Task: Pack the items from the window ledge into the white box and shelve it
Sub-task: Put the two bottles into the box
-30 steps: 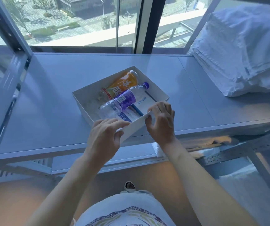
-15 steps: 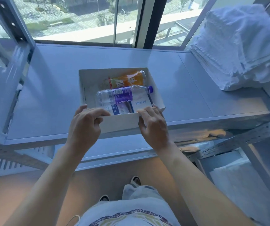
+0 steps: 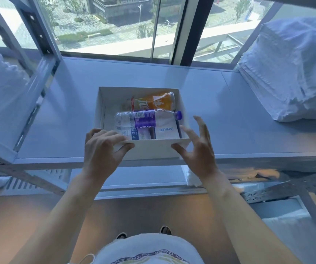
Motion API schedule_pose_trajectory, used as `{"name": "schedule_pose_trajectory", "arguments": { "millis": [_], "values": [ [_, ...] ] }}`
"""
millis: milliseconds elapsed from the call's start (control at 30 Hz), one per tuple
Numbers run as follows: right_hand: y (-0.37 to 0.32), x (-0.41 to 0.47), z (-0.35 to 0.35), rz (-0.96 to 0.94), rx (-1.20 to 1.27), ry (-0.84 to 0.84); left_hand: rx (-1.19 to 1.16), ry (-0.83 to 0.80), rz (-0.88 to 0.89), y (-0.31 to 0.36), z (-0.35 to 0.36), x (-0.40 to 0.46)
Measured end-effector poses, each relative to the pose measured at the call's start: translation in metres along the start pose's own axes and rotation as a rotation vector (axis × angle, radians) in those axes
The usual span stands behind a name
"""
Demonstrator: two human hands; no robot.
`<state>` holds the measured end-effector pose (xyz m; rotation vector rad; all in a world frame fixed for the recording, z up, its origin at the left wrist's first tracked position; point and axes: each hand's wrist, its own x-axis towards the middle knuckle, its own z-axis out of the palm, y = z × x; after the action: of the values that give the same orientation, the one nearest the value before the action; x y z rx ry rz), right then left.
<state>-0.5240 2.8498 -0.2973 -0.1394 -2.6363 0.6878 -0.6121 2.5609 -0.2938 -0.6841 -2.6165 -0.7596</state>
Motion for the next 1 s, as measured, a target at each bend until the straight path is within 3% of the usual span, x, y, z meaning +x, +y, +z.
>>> {"name": "schedule_pose_trajectory", "arguments": {
  "millis": [133, 533, 767, 1000],
  "values": [
    [0.015, -0.004, -0.01, 0.063, 0.124, -0.112, 0.026, 0.069, -0.013, 0.007, 0.011, -0.002],
    [0.032, 0.004, -0.006, -0.096, 0.036, 0.124, 0.073, 0.132, -0.047, 0.027, 0.023, 0.001],
    [0.031, 0.006, -0.006, -0.08, 0.017, 0.164, 0.037, 0.148, -0.01, 0.022, 0.024, 0.001],
    [0.03, 0.025, -0.027, -0.132, -0.179, -0.058, -0.006, 0.146, 0.035, 0.014, 0.026, -0.001]
  ]
}}
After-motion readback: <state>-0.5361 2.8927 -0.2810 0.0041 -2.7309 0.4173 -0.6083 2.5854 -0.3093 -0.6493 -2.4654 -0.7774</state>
